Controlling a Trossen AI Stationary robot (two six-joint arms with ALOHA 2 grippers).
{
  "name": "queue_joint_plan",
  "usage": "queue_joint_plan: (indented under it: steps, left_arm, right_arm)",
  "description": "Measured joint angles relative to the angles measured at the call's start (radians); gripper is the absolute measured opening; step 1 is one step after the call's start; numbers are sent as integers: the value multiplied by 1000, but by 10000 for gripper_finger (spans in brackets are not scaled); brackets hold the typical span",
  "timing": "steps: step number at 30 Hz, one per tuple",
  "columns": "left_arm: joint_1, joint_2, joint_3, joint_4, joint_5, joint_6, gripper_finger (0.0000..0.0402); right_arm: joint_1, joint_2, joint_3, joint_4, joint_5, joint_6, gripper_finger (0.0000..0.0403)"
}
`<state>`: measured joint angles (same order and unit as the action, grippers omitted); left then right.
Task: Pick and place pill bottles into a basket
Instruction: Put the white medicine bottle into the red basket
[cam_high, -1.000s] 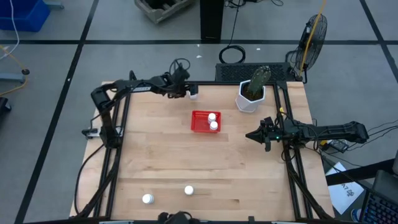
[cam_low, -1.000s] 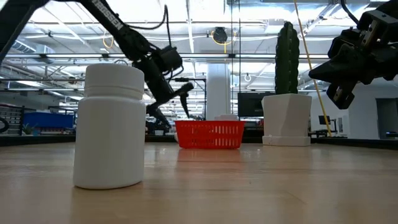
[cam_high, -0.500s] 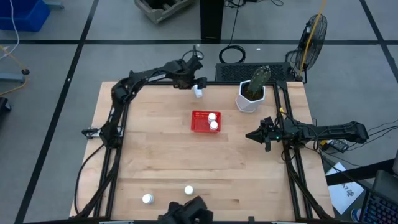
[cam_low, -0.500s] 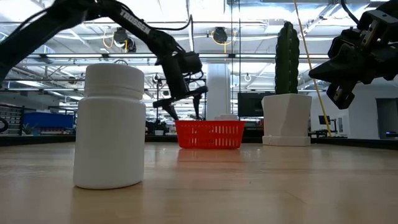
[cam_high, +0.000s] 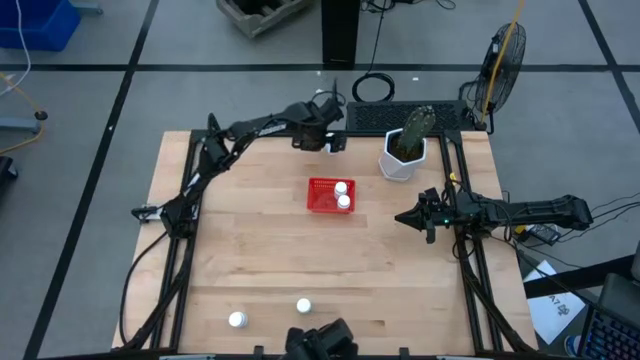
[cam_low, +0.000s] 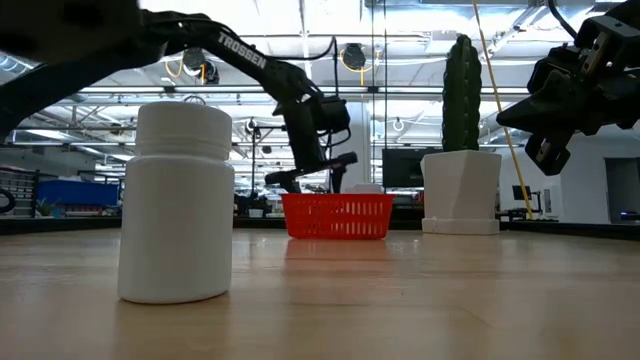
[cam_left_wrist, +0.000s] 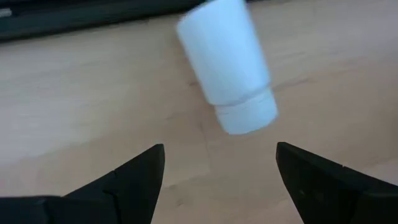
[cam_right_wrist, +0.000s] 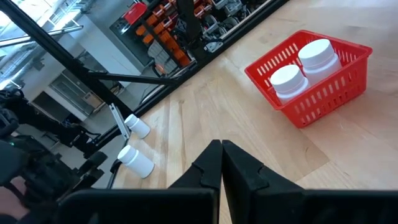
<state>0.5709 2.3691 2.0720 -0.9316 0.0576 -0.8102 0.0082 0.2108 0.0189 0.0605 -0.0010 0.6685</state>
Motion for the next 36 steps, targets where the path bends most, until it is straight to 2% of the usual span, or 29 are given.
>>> queue_joint_plan:
  steps: [5,9,14,16,20,22,27,30,36]
  left_arm:
    - [5,-7,0,-4,18,-14,315]
    - [2,-39,0,-30,103,25,314]
    - [-23,-105,0,-101,110,106,313]
    - [-31,-131,0,-139,136,157,308]
    - [-74,-214,0,-294,132,367,288]
    - [-115,-258,0,-382,124,476,278]
    - [-253,-372,0,-571,30,673,260]
    - [-358,-428,0,-644,18,675,258]
    - [-576,-503,0,-636,11,562,257]
  right_arm:
    - [0,0,0,0,0,0,4]
    - [0,0,0,0,0,0,4]
    - [0,0,0,3,1,0,4]
    - [0,1,0,2,0,0,4]
    - [0,3,0,2,0,0,4]
    - [0,3,0,2,0,0,4]
    - [0,3,0,2,0,0,4]
    - [0,3,0,2,0,0,4]
    - [0,3,0,1,0,0,4]
